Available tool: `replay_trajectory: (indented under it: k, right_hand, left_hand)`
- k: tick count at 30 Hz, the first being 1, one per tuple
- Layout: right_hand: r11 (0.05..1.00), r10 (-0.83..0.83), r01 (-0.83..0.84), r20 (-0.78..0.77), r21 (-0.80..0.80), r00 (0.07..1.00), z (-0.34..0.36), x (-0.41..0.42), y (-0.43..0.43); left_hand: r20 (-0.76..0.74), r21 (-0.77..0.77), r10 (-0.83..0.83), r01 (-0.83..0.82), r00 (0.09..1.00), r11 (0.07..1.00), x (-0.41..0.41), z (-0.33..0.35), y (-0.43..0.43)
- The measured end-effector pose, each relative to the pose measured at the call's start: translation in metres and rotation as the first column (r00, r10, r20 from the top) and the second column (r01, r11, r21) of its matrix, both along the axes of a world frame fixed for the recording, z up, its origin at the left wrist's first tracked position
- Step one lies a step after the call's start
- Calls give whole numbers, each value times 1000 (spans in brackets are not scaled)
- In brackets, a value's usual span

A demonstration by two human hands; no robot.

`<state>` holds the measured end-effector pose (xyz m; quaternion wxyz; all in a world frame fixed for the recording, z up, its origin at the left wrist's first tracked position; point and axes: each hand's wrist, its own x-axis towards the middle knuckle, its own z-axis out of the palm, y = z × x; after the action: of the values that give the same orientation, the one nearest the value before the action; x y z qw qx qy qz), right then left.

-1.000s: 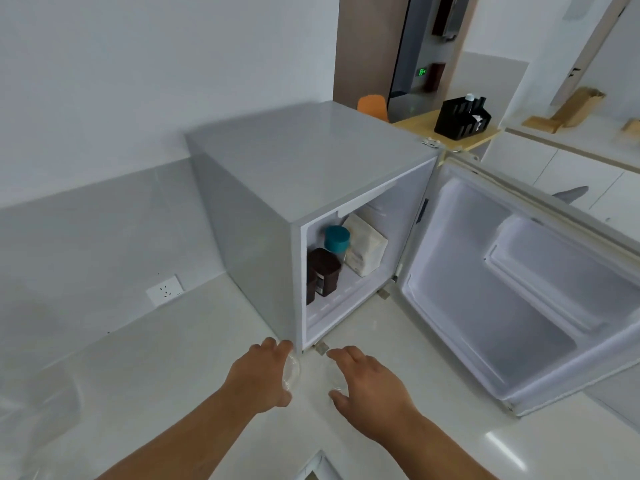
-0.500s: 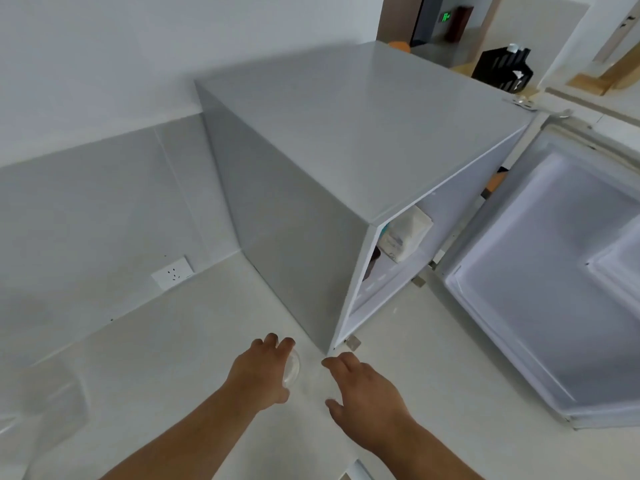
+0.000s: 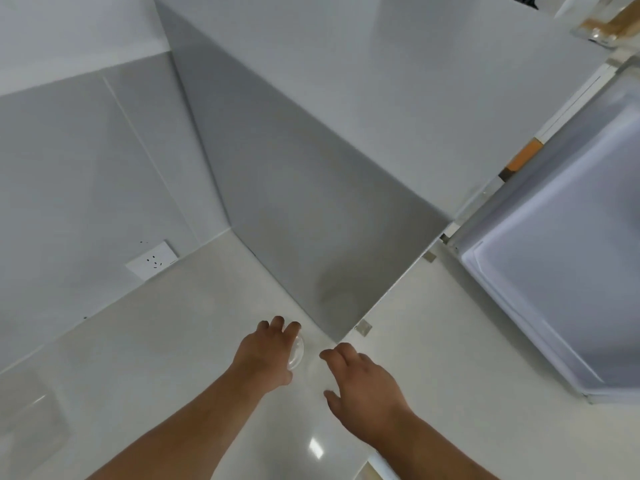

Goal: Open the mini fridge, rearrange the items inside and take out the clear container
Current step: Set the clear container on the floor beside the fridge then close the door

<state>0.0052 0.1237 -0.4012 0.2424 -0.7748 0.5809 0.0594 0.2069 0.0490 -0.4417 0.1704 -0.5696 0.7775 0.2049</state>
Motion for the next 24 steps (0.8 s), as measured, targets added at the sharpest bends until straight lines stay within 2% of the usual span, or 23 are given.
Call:
replay_trajectory:
  k: [24]
  right_hand:
    - [999, -28, 28, 3, 33, 1000, -19, 20, -15]
  left_hand:
    - [35, -7, -64, 64, 997, 998, 11, -36, -6]
